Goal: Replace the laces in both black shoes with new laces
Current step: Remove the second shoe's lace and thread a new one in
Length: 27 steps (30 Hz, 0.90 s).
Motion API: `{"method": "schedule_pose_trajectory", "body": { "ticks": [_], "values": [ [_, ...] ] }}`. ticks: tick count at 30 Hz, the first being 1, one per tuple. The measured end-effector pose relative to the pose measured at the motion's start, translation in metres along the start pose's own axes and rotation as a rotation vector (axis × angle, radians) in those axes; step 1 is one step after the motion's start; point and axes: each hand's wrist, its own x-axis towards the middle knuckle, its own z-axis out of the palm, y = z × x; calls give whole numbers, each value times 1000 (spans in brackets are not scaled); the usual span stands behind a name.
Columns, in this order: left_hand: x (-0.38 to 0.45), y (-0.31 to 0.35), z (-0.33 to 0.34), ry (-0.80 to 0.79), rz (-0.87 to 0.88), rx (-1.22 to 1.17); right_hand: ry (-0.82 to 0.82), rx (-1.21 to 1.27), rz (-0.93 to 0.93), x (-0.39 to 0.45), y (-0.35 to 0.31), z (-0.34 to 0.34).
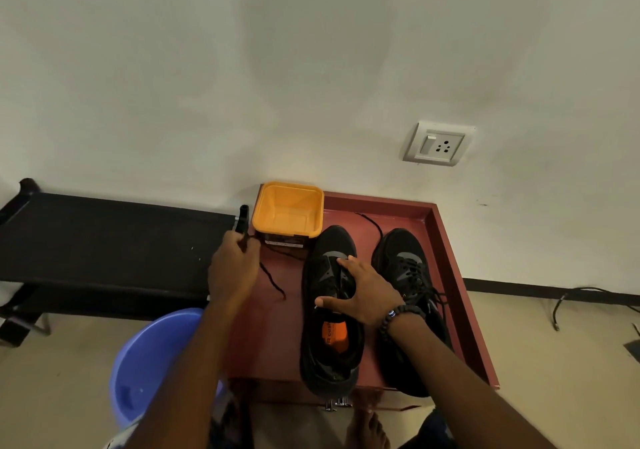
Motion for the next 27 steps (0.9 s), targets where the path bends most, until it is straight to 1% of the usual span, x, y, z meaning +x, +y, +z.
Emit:
{"method": "schedule_pose_trajectory", "body": {
  "ticks": [1, 2, 3, 4, 6, 8, 10, 12, 14, 15, 16, 18, 19, 22, 24, 27],
  "values": [
    [-5, -3, 3, -49, 41, 162, 6, -10, -2, 0, -1, 0],
    [-12, -5, 7, -85, 81, 270, 14, -14, -5, -1, -2, 0],
    [-20, -3, 10, -91, 140, 330, 25, -10, -7, -2, -2, 0],
    [-26, 0, 14, -62, 217, 358, 38, 8, -8, -2, -1, 0],
    [-36, 12, 19, 26, 386, 346, 60, 81, -13, -3, 2, 3],
    [-40, 21, 22, 49, 503, 311, 83, 137, -16, -4, 7, 5],
    [-39, 27, 26, -6, 540, 240, 96, 157, -10, -6, 11, 6],
    [-37, 28, 38, -141, 583, 189, 102, 159, -5, -7, 13, 8],
    [-31, 23, 55, -319, 567, 170, 104, 149, 0, -7, 12, 9],
    [-28, 18, 64, -386, 516, 189, 106, 144, -1, -7, 12, 9],
    [-25, 14, 70, -420, 442, 216, 105, 141, -1, -7, 12, 9],
    [-20, 7, 79, -395, 337, 238, 103, 141, -6, -7, 14, 9],
    [-17, 5, 81, -365, 321, 229, 102, 146, -7, -8, 15, 9],
    [-12, 7, 81, -304, 346, 203, 107, 153, 12, -8, 15, 8],
    [-13, 9, 77, -305, 362, 167, 102, 141, 37, -8, 14, 6],
    [-9, 11, 66, -330, 270, 53, 101, 109, 49, -11, 13, 6]
  ]
}}
